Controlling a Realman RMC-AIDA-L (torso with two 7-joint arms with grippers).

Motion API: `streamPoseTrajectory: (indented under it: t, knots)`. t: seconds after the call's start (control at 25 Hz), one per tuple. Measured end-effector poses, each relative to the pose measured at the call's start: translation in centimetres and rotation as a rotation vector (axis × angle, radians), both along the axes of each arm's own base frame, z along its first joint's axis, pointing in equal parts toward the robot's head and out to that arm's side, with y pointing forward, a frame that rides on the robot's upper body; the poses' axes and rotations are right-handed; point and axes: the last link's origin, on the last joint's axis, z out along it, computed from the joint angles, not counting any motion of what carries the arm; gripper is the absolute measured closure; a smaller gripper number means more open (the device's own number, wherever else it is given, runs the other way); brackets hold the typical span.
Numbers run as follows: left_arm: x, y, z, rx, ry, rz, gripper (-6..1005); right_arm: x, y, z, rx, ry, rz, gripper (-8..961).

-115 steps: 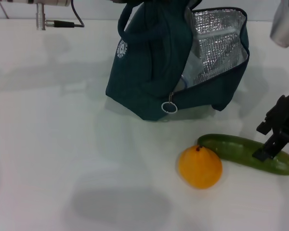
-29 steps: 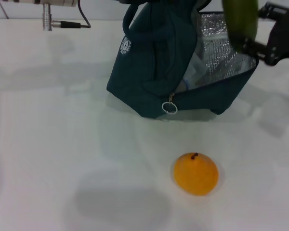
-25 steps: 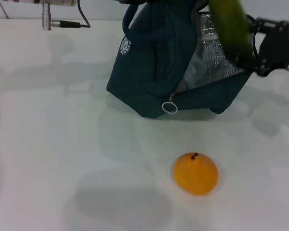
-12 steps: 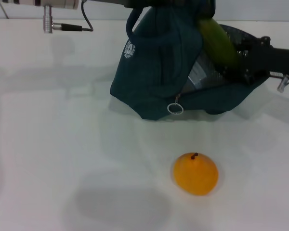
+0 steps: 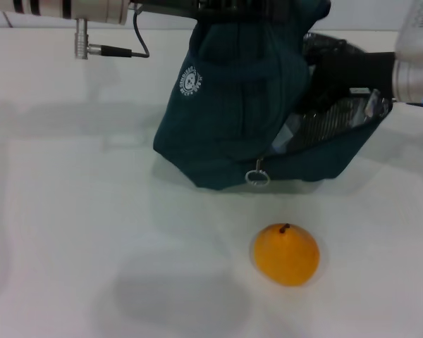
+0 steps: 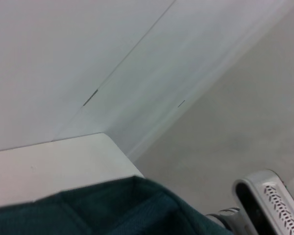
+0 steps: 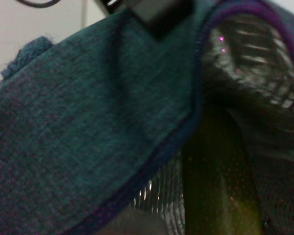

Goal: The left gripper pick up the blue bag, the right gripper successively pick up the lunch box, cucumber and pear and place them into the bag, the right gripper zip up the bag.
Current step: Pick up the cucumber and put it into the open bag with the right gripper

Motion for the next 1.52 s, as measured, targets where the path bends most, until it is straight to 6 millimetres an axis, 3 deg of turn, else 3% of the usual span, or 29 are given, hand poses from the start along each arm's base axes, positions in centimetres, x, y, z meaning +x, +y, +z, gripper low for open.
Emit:
streamPoseTrajectory:
  t: [0.24,0.72,1.2,1.36,1.52]
  knots:
    - [0.5,0.1,-0.1,-0.001,0.001,-0.013,949,-0.7,0.2,-0.8,-0.060,-0.062,-0.058,400]
    - [0.9,0.3,0.2,0.003,0.005,-0.029,949,-1.2,-0.7,0.9,-0.065,0.024,-0.121,385]
    - [1.0,0.3,0.2,0.003,0.009,-0.030,948,0.0,-2.1,4.4,-0.111,0.123,-0.184,299]
    - [1.0,0.4,0.2,0.007,0.009,-0.028,948,0.8,-4.0,7.0,-0.147,0.193,-0.157,228]
    - [0.9,0.5,0.1,0.021,0.013,-0.028,948,2.2,-7.6,10.5,-0.234,0.282,-0.049,169]
